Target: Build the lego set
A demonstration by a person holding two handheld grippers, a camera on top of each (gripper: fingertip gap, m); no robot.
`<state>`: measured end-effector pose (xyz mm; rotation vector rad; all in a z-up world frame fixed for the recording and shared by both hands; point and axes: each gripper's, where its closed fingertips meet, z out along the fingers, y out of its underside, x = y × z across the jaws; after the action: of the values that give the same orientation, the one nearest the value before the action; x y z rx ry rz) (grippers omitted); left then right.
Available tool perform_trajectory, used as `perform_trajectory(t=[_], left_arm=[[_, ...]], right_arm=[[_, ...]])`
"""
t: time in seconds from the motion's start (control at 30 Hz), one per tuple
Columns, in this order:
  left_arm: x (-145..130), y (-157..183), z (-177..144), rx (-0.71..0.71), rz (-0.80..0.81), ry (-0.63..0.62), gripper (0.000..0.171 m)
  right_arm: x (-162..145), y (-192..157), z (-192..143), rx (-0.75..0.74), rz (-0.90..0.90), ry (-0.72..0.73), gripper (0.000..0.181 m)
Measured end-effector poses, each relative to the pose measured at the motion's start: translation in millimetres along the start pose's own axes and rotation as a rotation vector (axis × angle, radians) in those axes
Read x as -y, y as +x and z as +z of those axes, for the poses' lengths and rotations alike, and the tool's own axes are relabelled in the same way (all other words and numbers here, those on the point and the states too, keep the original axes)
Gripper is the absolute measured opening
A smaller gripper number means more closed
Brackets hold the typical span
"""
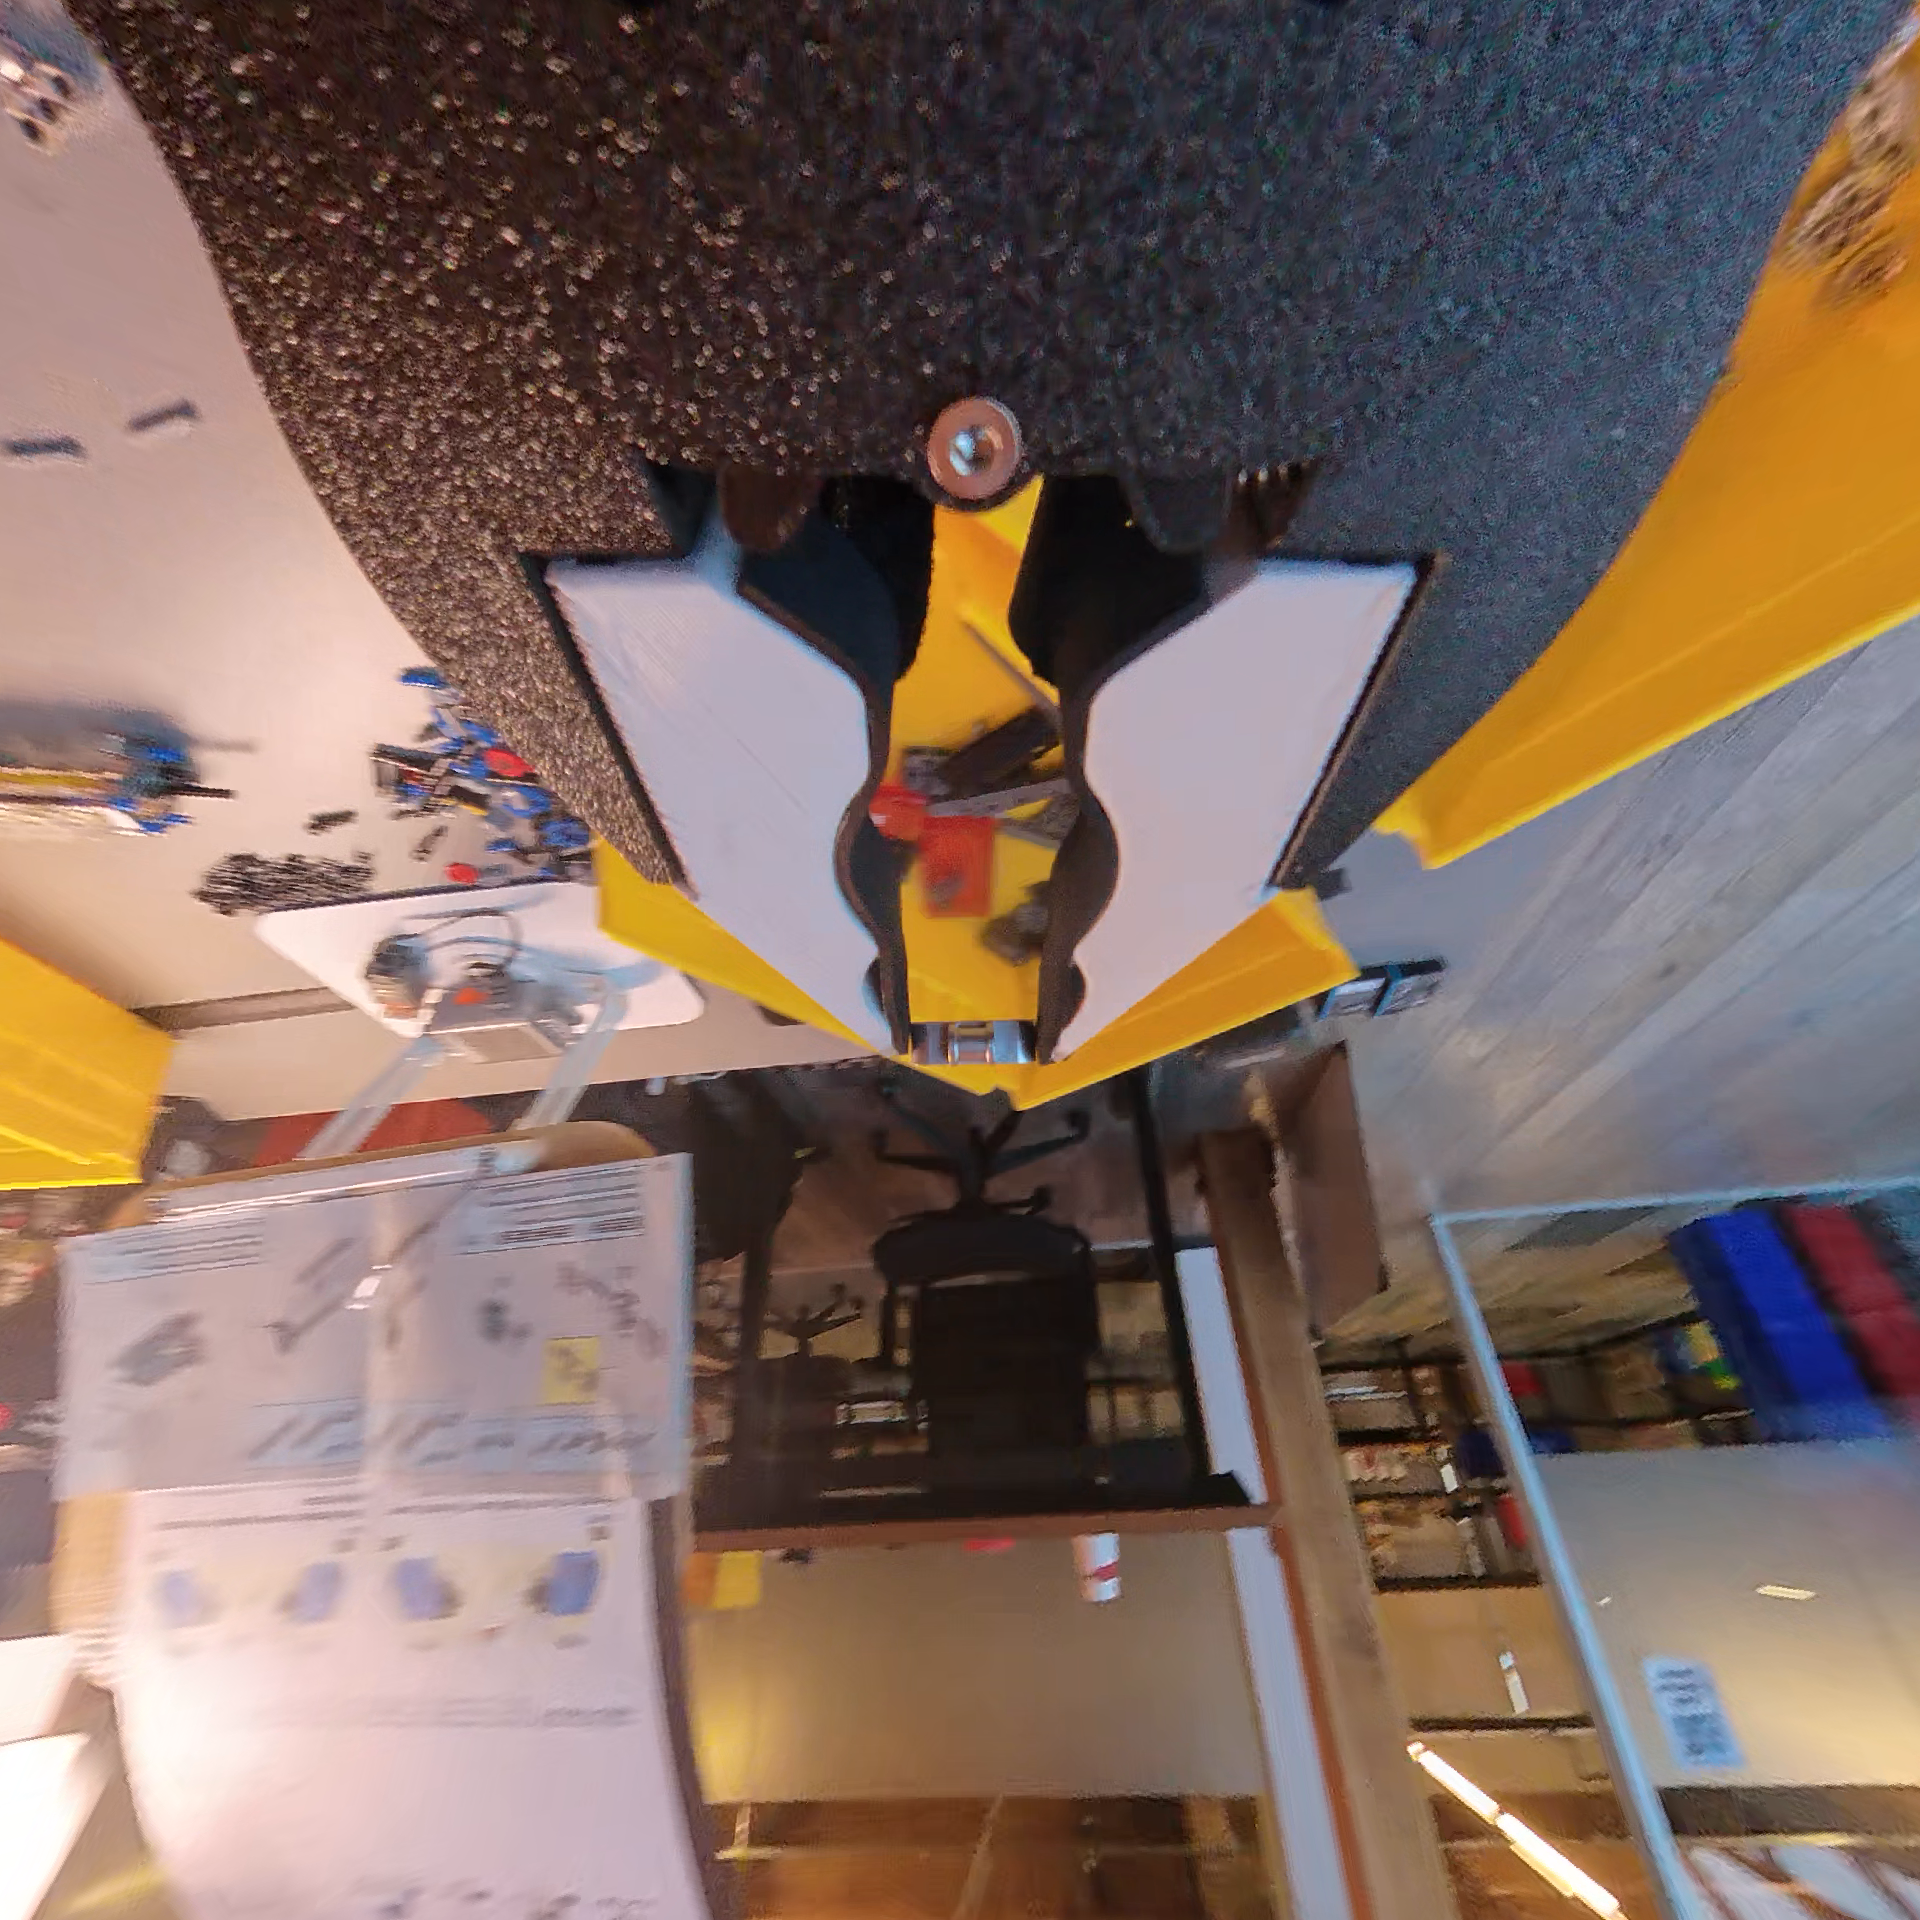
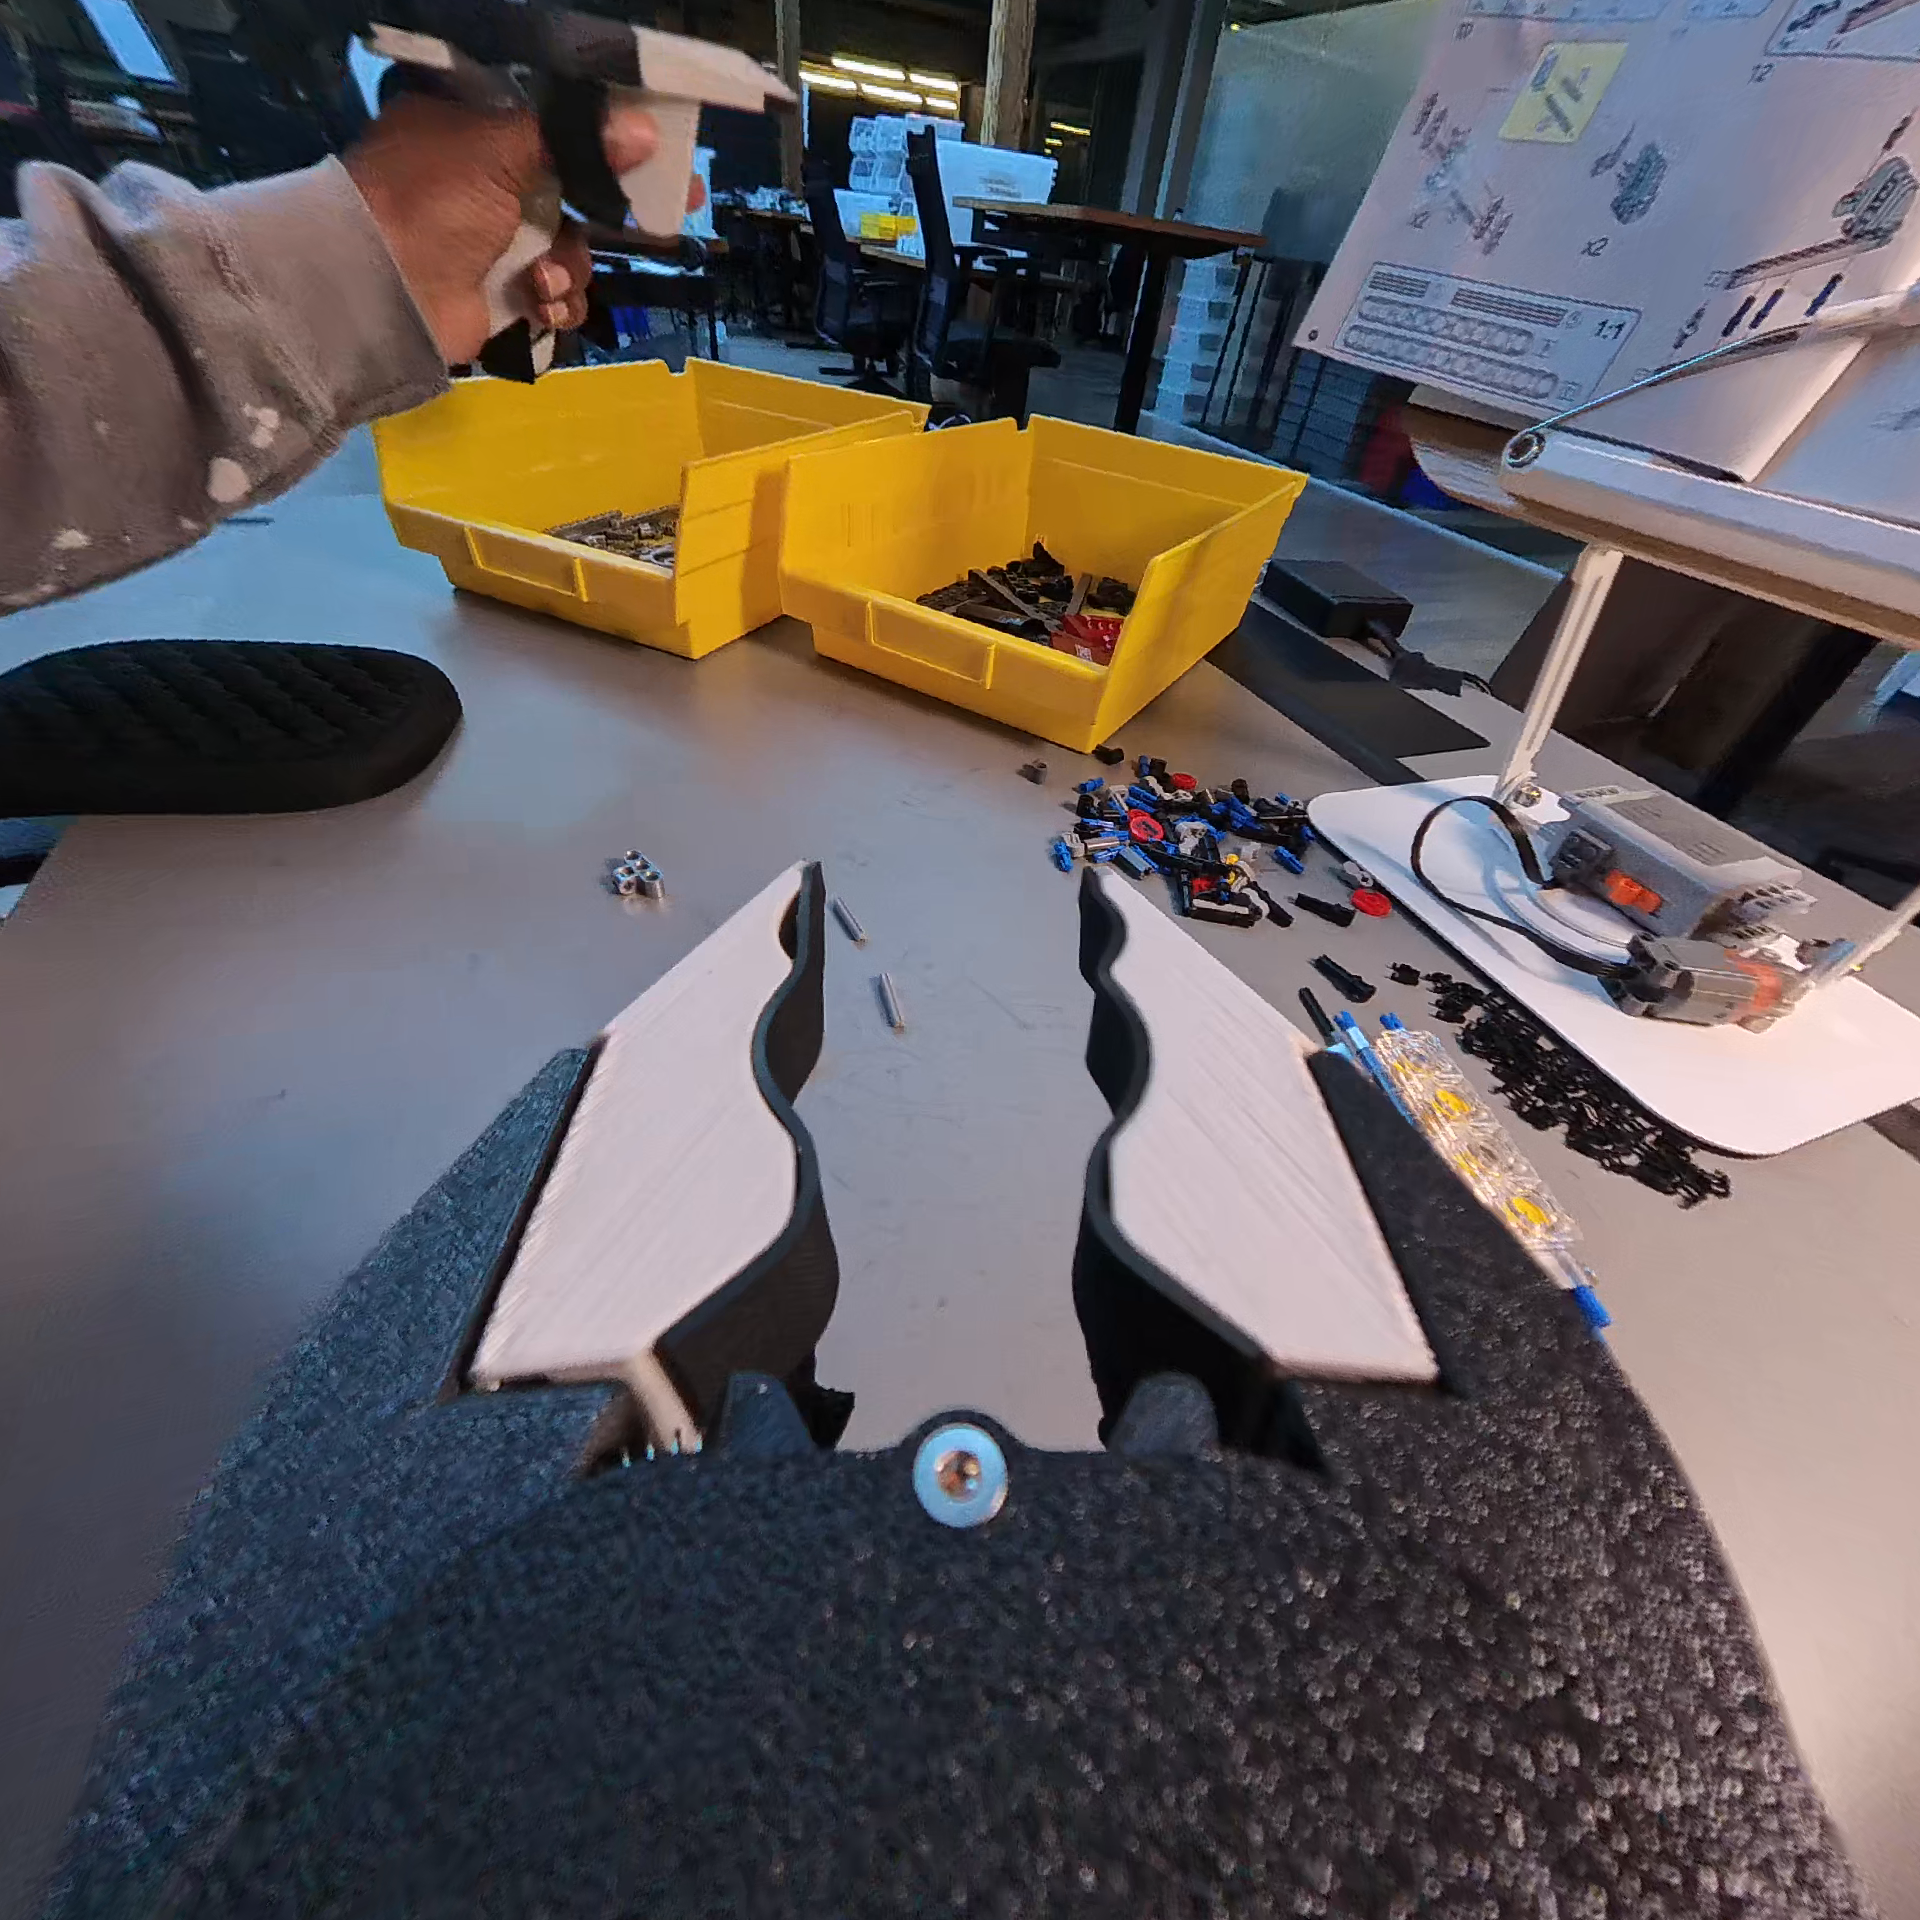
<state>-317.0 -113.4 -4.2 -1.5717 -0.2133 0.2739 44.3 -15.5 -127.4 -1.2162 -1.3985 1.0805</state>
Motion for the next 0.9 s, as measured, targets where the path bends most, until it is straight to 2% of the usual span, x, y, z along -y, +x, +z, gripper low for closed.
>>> perform_trajectory(t=[0.17, 0.27, 0.37, 0.47, 0.63, 0.83, 0.9], left_arm=[[7, 101, 1, -0.201, 0.13, 0.093, 0.023], [-4, 151, 11, -0.323, 0.108, 0.072, 0.022], [-24, 186, 24, -0.403, 0.09, 0.015, 0.022], [-42, 215, 34, -0.485, 0.079, -0.008, 0.022], [-57, 254, 18, -0.701, 0.093, 0.12, 0.023], [-69, 268, -3, -0.816, 0.121, 0.181, 0.023], [-71, 272, -4, -0.816, 0.144, 0.187, 0.031]], right_arm=[[-1, 6, 0, -0.062, -0.07, -0.025, 0.046], [2, 14, -2, -0.103, -0.071, -0.005, 0.045], [14, 15, -5, -0.133, -0.091, 0.028, 0.045], [26, 7, -4, -0.127, -0.126, 0.058, 0.045], [29, 0, 8, -0.108, -0.154, 0.048, 0.049], [35, 12, 32, -0.074, -0.191, 0.039, 0.067], [37, 18, 36, -0.088, -0.188, 0.066, 0.073]])
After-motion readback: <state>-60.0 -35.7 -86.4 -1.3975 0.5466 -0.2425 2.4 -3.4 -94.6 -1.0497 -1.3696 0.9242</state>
